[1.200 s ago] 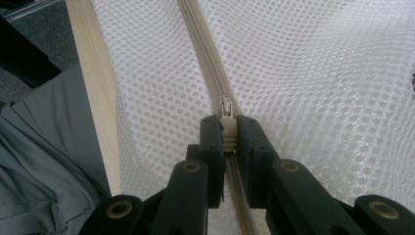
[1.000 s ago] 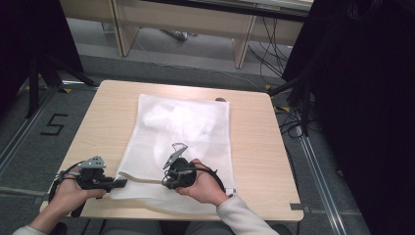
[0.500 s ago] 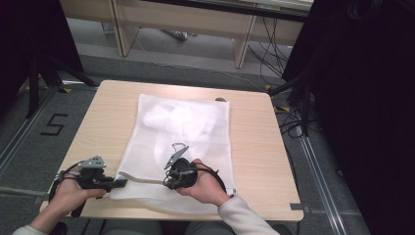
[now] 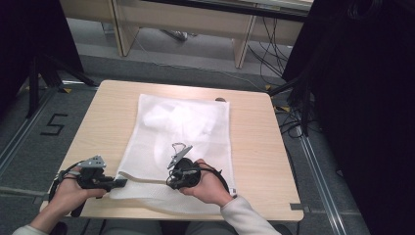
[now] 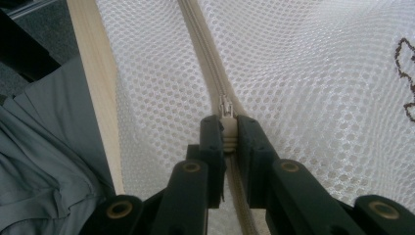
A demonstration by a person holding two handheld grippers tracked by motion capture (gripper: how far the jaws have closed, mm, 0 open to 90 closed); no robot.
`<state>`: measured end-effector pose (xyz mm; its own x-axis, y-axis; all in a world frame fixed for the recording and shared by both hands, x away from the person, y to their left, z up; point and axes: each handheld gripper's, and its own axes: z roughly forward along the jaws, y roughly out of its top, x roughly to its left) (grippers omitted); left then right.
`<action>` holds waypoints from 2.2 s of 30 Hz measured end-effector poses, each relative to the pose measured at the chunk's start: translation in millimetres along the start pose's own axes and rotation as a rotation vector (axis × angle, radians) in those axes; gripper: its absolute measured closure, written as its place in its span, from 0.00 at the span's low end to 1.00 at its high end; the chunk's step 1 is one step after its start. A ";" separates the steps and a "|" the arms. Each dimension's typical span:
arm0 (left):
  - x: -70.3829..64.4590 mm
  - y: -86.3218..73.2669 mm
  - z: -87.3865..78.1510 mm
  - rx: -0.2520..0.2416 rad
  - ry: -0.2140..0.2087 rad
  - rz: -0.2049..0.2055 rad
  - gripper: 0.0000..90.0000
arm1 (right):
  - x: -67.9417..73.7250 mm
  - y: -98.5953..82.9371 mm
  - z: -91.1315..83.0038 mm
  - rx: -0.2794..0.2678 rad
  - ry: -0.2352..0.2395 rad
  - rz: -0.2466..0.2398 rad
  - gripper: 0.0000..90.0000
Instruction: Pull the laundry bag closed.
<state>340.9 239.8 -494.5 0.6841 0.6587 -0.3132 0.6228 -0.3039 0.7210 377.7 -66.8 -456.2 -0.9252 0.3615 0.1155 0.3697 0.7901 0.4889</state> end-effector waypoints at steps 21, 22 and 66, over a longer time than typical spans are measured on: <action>0.4 -0.1 0.5 -0.003 0.004 -0.009 0.95 | -2.1 -7.2 -5.7 -0.002 -0.008 0.011 0.92; 0.1 0.0 0.3 -0.001 0.010 -0.010 0.95 | -2.3 -7.4 -6.6 0.003 -0.004 0.014 0.92; -1.4 1.2 0.3 0.000 0.011 0.004 0.95 | -3.5 -8.0 -8.3 0.015 -0.007 0.008 0.92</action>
<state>340.8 238.3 -493.4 0.6826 0.6648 -0.3036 0.6199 -0.3066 0.7223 377.3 -78.5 -453.4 -0.9216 0.3714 0.1131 0.3784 0.7943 0.4753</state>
